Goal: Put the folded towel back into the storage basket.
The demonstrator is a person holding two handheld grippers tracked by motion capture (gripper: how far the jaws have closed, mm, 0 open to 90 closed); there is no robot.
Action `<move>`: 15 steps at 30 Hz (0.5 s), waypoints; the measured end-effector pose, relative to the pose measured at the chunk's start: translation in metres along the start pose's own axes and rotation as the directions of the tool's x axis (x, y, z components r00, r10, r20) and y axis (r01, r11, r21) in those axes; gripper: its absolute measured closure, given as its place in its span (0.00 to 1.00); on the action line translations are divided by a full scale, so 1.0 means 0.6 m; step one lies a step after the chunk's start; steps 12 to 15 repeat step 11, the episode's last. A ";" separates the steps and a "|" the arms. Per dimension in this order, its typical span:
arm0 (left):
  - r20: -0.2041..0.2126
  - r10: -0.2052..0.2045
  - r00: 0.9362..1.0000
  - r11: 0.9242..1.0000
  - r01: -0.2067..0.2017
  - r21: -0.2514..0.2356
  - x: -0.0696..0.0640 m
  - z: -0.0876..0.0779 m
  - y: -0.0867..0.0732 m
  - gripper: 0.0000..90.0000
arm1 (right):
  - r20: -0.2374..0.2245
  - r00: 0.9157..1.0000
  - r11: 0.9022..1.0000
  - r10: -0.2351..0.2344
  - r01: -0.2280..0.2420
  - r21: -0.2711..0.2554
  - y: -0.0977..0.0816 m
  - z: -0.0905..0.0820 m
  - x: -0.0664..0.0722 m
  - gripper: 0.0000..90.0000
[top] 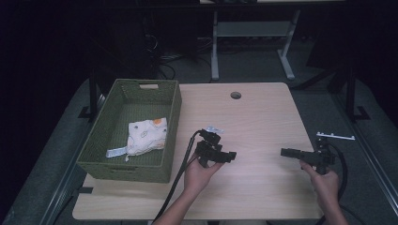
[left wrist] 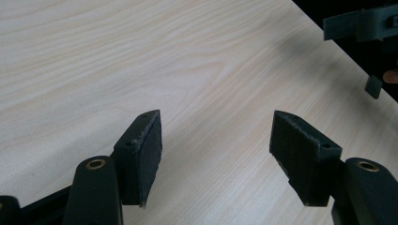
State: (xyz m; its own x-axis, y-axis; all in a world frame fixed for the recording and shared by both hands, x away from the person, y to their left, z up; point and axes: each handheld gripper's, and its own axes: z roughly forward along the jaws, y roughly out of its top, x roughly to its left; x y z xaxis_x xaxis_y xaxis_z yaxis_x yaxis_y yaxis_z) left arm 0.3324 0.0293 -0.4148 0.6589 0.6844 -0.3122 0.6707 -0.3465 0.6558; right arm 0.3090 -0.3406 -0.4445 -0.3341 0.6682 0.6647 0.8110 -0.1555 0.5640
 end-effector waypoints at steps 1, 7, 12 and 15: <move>-0.002 -0.005 1.000 1.000 0.005 -0.005 0.000 0.000 -0.001 0.39 | -0.002 1.000 1.000 -0.002 0.002 -0.002 -0.002 -0.002 0.000 0.42; 0.001 -0.009 1.000 1.000 0.009 0.000 0.000 0.002 -0.008 0.39 | -0.002 1.000 1.000 -0.002 0.002 0.000 -0.015 -0.012 -0.004 0.42; 0.010 -0.005 1.000 1.000 0.005 0.007 -0.001 0.003 -0.014 0.38 | 0.001 1.000 1.000 -0.005 0.005 0.000 -0.022 -0.016 -0.005 0.41; 0.010 -0.005 1.000 1.000 0.005 0.007 -0.001 0.003 -0.014 0.38 | 0.001 1.000 1.000 -0.005 0.005 0.000 -0.022 -0.016 -0.005 0.41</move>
